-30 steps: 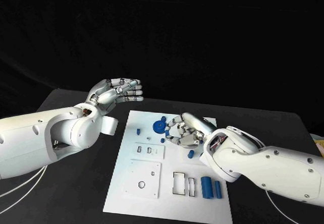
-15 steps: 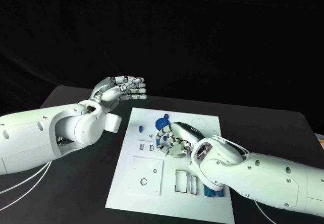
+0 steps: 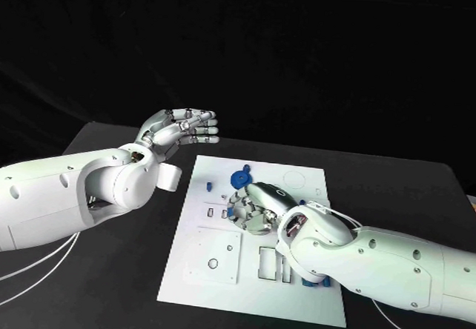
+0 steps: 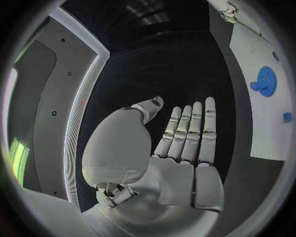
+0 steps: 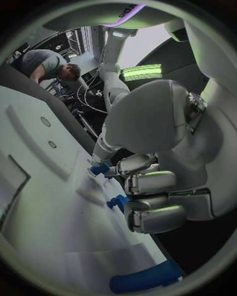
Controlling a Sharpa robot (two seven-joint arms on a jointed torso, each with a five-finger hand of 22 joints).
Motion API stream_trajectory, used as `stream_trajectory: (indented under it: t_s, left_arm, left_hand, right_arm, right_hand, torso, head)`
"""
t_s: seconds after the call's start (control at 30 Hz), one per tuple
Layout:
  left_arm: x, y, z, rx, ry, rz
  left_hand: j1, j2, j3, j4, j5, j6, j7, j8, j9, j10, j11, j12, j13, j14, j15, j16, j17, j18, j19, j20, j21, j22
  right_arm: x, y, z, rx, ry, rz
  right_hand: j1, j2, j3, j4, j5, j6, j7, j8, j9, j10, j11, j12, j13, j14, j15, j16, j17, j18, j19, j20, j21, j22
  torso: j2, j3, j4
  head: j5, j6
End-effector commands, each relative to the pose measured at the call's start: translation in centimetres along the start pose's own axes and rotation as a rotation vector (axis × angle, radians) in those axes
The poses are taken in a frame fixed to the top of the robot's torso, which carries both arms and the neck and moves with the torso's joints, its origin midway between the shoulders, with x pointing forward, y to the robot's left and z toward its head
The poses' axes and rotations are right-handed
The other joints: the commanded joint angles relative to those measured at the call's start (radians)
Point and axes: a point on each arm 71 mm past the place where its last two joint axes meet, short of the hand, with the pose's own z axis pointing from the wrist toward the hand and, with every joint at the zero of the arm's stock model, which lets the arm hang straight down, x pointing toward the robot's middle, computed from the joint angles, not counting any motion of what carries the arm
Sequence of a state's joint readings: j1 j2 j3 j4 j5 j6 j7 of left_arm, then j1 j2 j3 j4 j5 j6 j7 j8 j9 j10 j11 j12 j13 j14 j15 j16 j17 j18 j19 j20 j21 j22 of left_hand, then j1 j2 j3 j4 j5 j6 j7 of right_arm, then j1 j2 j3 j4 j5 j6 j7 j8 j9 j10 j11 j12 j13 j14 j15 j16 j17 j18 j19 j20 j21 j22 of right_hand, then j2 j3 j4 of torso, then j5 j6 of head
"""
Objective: Assemble the parts on the task board
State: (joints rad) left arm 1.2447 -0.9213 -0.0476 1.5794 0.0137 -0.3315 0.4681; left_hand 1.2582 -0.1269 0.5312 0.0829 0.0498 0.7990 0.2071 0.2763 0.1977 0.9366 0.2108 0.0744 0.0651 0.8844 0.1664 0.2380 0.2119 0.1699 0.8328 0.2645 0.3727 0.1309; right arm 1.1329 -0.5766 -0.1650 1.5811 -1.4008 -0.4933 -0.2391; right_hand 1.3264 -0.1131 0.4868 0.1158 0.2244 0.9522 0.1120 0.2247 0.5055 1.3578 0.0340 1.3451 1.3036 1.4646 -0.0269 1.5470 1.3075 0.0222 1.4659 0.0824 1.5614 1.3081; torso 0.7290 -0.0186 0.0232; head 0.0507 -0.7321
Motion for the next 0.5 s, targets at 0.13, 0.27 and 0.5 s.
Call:
stream_trajectory:
  t_s: [0.13, 0.27, 0.5]
  left_arm:
    - [0.29, -0.07, 0.03, 0.003, 0.021, -0.012]
    - [0.31, -0.06, 0.02, 0.002, 0.023, -0.013]
    - [0.31, -0.05, 0.01, 0.001, 0.024, -0.014]
  left_hand:
    - [-0.001, 0.001, -0.005, 0.002, 0.0, -0.005, 0.063, -0.007, -0.002, -0.001, 0.005, -0.005, 0.001, -0.003, 0.005, -0.004, 0.001, 0.011, -0.006, 0.004, -0.006, -0.001]
    - [-0.001, 0.001, -0.005, 0.002, 0.0, -0.005, 0.063, -0.007, -0.002, -0.001, 0.005, -0.005, 0.001, -0.003, 0.005, -0.004, 0.001, 0.011, -0.006, 0.004, -0.006, -0.001]
    - [-0.001, 0.0, -0.006, 0.002, 0.0, -0.005, 0.063, -0.007, -0.002, -0.001, 0.005, -0.005, 0.001, -0.003, 0.005, -0.005, 0.002, 0.011, -0.006, 0.004, -0.006, -0.002]
  right_arm:
    - [0.43, -0.01, 0.04, -0.001, 0.034, -0.044]
    - [0.45, -0.18, 0.05, 0.006, 0.038, -0.055]
    - [0.48, -0.34, 0.1, 0.012, 0.042, -0.069]
  right_hand:
    - [-0.01, -0.003, 0.001, 0.005, 0.002, 0.005, 0.003, 0.008, 0.018, 0.004, 0.002, 0.0, -0.001, 0.092, -0.004, 0.001, 0.201, -0.02, 0.098, -0.005, 0.001, 0.256]
    - [-0.011, -0.005, 0.0, 0.005, -0.001, 0.003, 0.003, 0.007, 0.018, 0.003, 0.002, -0.001, -0.002, 0.092, -0.004, 0.001, 0.201, -0.019, 0.098, -0.005, 0.001, 0.255]
    - [-0.012, -0.011, -0.001, 0.002, -0.008, -0.001, 0.004, 0.005, 0.018, 0.0, 0.003, -0.004, -0.004, 0.091, -0.003, -0.001, 0.198, -0.018, 0.096, -0.004, -0.002, 0.253]
  torso:
    - [0.0, 0.0005, 0.0003]
    - [0.0, -0.0002, -0.0001]
    - [-0.001, -0.0006, -0.0001]
  head:
    - [0.0, -0.003]
    - [0.0, -0.004]
    - [0.0, -0.006]
